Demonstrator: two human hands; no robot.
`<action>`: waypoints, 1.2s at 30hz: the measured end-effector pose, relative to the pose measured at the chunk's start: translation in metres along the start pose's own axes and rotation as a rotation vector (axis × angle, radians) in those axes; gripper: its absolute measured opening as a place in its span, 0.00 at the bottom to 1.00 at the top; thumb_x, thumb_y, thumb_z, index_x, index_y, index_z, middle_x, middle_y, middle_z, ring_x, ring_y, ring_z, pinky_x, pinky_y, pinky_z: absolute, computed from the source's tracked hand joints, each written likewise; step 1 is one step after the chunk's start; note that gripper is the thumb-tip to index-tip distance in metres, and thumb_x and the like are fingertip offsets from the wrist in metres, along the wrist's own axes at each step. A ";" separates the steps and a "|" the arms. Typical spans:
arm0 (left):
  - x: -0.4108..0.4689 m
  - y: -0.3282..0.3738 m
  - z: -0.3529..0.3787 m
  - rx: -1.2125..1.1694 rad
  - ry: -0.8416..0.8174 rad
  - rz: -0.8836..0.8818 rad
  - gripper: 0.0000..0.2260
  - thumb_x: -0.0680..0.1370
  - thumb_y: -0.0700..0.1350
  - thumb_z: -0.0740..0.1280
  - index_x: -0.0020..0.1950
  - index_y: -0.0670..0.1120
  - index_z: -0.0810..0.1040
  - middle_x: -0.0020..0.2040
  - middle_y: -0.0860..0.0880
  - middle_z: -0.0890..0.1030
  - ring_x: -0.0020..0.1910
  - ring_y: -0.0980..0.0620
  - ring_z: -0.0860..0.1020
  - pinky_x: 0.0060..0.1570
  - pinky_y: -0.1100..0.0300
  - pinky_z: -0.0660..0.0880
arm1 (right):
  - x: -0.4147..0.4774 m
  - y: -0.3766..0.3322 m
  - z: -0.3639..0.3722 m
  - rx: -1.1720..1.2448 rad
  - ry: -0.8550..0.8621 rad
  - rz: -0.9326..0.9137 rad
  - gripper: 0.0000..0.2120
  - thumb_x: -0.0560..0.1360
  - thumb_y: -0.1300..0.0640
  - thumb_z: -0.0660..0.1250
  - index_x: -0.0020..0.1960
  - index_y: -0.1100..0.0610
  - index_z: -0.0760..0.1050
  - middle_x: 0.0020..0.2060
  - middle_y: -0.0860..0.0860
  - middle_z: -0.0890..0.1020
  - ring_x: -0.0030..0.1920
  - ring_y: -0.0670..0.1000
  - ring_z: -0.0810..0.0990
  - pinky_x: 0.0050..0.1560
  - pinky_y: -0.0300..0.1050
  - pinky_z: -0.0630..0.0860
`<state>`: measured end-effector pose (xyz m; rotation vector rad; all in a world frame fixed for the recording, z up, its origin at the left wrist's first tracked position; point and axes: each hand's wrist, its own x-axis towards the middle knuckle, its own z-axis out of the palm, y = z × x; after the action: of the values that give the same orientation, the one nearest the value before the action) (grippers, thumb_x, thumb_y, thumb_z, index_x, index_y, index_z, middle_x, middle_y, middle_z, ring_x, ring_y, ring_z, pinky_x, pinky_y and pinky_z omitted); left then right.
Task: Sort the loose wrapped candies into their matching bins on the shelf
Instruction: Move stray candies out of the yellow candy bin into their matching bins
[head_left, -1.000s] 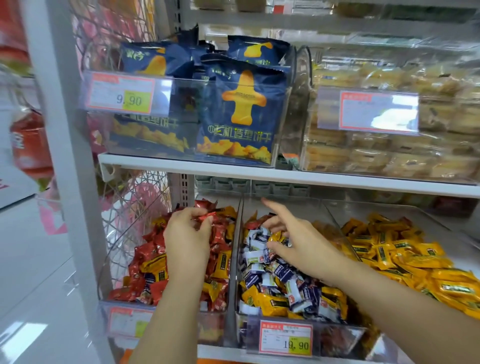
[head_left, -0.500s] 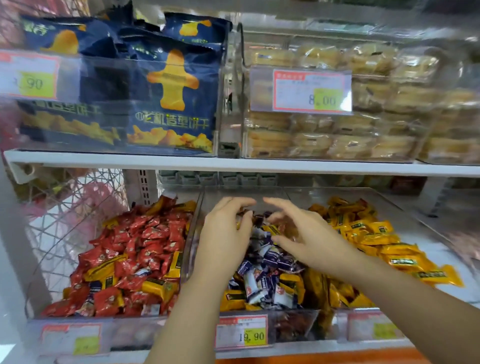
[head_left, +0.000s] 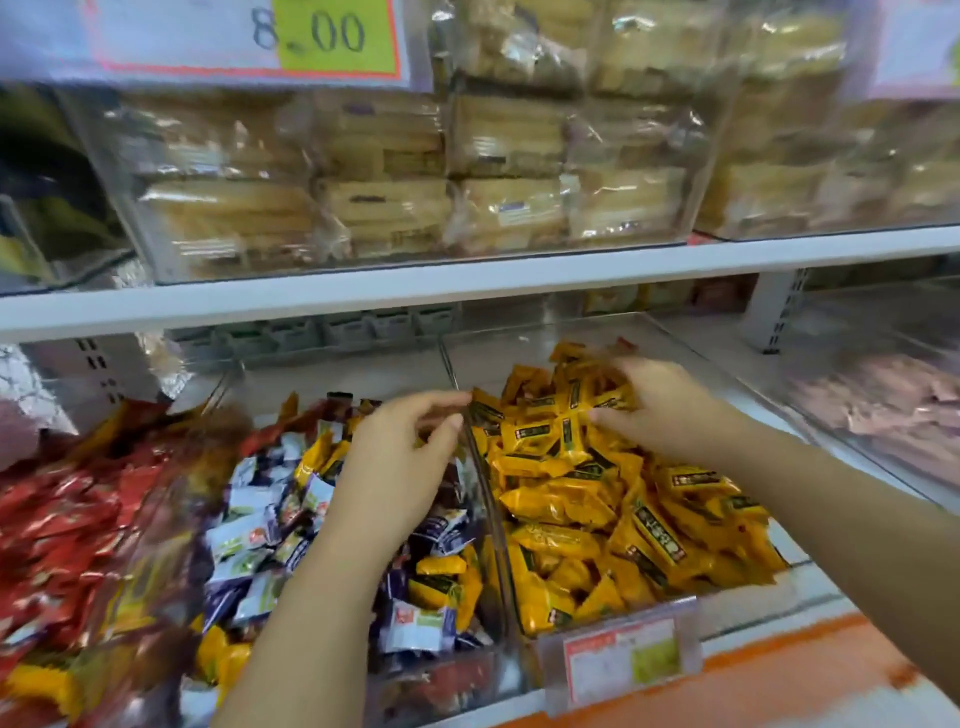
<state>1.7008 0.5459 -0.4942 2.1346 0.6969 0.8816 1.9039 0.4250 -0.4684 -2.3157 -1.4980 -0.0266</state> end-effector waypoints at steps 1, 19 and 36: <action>0.001 -0.001 0.000 0.001 0.005 -0.003 0.12 0.79 0.41 0.64 0.50 0.61 0.77 0.49 0.62 0.79 0.50 0.67 0.76 0.53 0.64 0.74 | 0.005 0.000 0.002 -0.025 -0.012 -0.015 0.24 0.75 0.51 0.67 0.70 0.48 0.66 0.63 0.51 0.76 0.63 0.53 0.73 0.62 0.46 0.70; -0.001 -0.004 -0.001 -0.041 0.004 -0.059 0.15 0.79 0.41 0.64 0.49 0.64 0.76 0.50 0.66 0.78 0.51 0.71 0.75 0.49 0.71 0.71 | 0.100 -0.046 0.065 -0.091 -0.499 -0.145 0.30 0.74 0.55 0.68 0.73 0.53 0.62 0.68 0.53 0.71 0.65 0.55 0.71 0.65 0.50 0.70; -0.003 0.001 -0.004 -0.076 0.059 -0.075 0.14 0.79 0.42 0.63 0.49 0.64 0.76 0.50 0.61 0.81 0.51 0.69 0.76 0.44 0.77 0.70 | 0.055 -0.046 0.009 0.094 -0.198 -0.122 0.11 0.77 0.55 0.65 0.59 0.50 0.77 0.51 0.45 0.78 0.43 0.41 0.74 0.38 0.29 0.68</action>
<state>1.6956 0.5449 -0.4929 2.0092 0.7565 0.9193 1.8854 0.4924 -0.4510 -2.2025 -1.6958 0.2419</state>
